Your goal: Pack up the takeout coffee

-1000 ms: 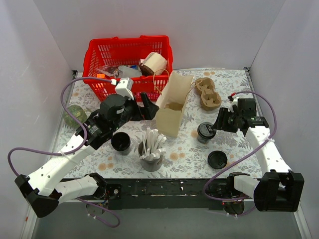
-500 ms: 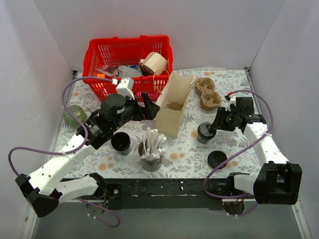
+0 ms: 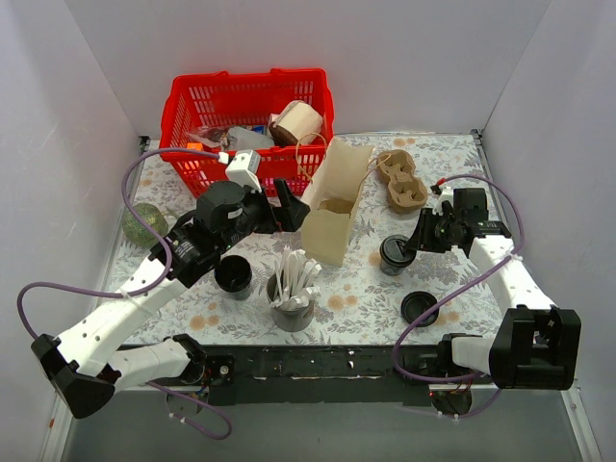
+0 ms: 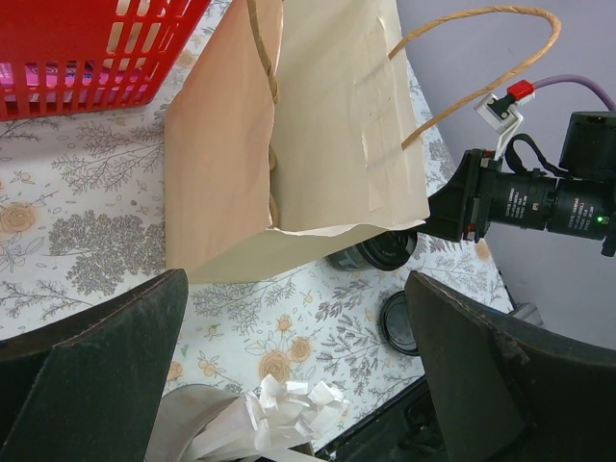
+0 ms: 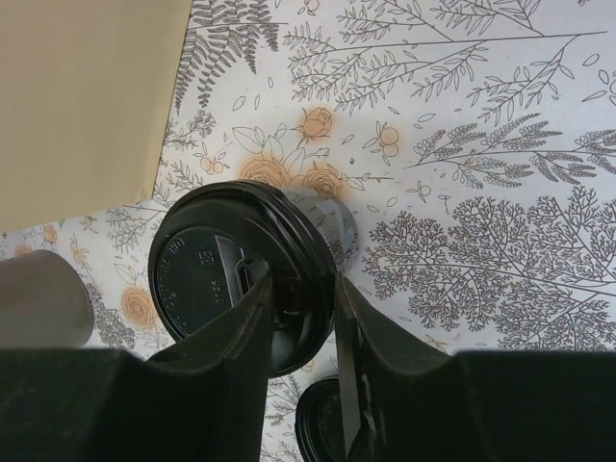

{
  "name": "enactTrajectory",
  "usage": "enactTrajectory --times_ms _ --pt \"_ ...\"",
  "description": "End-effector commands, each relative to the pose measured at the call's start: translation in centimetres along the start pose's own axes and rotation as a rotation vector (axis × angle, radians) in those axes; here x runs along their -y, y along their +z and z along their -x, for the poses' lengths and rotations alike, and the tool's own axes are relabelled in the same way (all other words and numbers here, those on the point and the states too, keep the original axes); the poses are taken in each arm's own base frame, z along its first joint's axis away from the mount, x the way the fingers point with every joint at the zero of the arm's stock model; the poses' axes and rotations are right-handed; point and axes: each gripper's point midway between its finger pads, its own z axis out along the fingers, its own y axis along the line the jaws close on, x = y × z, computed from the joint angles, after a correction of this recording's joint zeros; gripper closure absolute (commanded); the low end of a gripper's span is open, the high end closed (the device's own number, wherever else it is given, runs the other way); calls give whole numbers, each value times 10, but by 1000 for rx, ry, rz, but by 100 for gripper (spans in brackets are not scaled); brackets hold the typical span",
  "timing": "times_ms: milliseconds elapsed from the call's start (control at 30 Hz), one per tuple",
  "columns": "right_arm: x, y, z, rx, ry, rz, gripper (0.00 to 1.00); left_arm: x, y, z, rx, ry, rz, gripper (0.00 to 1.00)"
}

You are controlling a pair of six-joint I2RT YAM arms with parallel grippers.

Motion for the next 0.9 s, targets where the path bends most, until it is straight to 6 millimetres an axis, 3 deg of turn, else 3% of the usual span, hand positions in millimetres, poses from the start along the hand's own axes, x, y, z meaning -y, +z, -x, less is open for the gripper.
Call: enactTrajectory --times_ms 0,100,300,533,733,867 --pt "5 2 -4 -11 -7 -17 69 2 0 0 2 8 -11 2" --pt "5 -1 -4 -4 -1 -24 81 3 1 0 3 8 -15 2" --pt "2 -7 -2 19 11 -24 95 3 1 0 3 8 -15 2" --pt "-7 -20 10 61 23 -13 99 1 2 -1 2 5 -9 2" --pt "-27 -56 40 163 7 7 99 2 0 6 21 -3 -2 2" --pt "-41 -97 74 274 20 -28 99 1 6 18 55 -5 31 2"
